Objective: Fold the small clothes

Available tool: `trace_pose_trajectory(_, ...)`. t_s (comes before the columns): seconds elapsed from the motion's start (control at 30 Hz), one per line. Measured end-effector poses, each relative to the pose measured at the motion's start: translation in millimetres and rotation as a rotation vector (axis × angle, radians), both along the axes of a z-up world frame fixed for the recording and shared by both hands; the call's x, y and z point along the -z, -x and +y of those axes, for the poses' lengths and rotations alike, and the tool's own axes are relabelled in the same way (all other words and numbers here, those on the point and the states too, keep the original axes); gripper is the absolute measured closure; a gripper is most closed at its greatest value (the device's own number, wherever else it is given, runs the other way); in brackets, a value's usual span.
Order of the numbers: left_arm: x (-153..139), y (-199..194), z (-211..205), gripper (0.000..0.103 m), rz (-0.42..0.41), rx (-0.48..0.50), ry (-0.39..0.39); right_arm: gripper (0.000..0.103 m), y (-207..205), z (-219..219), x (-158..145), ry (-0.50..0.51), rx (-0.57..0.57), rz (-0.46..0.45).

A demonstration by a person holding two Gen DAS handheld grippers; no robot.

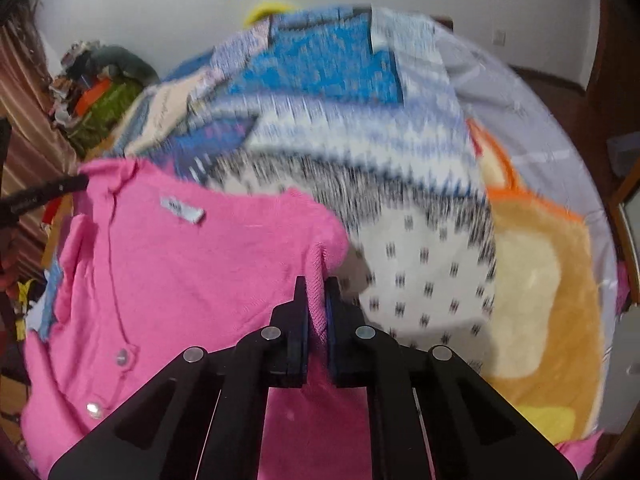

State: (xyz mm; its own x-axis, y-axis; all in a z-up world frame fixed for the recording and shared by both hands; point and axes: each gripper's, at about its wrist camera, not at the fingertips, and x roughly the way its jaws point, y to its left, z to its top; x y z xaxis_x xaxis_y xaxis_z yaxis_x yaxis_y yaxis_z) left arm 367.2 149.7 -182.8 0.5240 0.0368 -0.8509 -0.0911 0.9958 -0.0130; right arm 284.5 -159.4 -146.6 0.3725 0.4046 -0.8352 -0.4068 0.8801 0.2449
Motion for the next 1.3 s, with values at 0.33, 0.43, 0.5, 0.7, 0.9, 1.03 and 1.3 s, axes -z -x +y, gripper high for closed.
trace_pose_trajectory(0.33,-22,8,59,0.097,-0.061,-0.123,-0.017,0.097,-36,53,-45,-0.017,-0.032,-0.124)
trace_pose_trajectory(0.43,-14,1,71,0.097,-0.057,-0.146,-0.035,0.097,-46,70,-40,-0.005,-0.046,-0.131)
trace_pose_trajectory(0.5,-7,-5,78,0.097,-0.046,-0.164,-0.031,0.097,-54,80,-31,0.009,-0.051,-0.125)
trace_pose_trajectory(0.7,31,-22,98,0.097,0.016,-0.195,0.023,0.097,-64,88,-3,0.022,-0.044,-0.077)
trace_pose_trajectory(0.9,57,-26,94,0.097,0.074,-0.186,-0.002,0.095,-63,90,16,0.039,-0.063,-0.035)
trace_pose_trajectory(1.03,56,-22,101,0.094,0.092,-0.201,-0.015,0.076,-61,89,9,0.055,-0.049,-0.036)
trace_pose_trajectory(1.3,11,21,128,0.051,0.005,-0.28,-0.03,0.052,-36,92,-31,0.032,-0.06,-0.109)
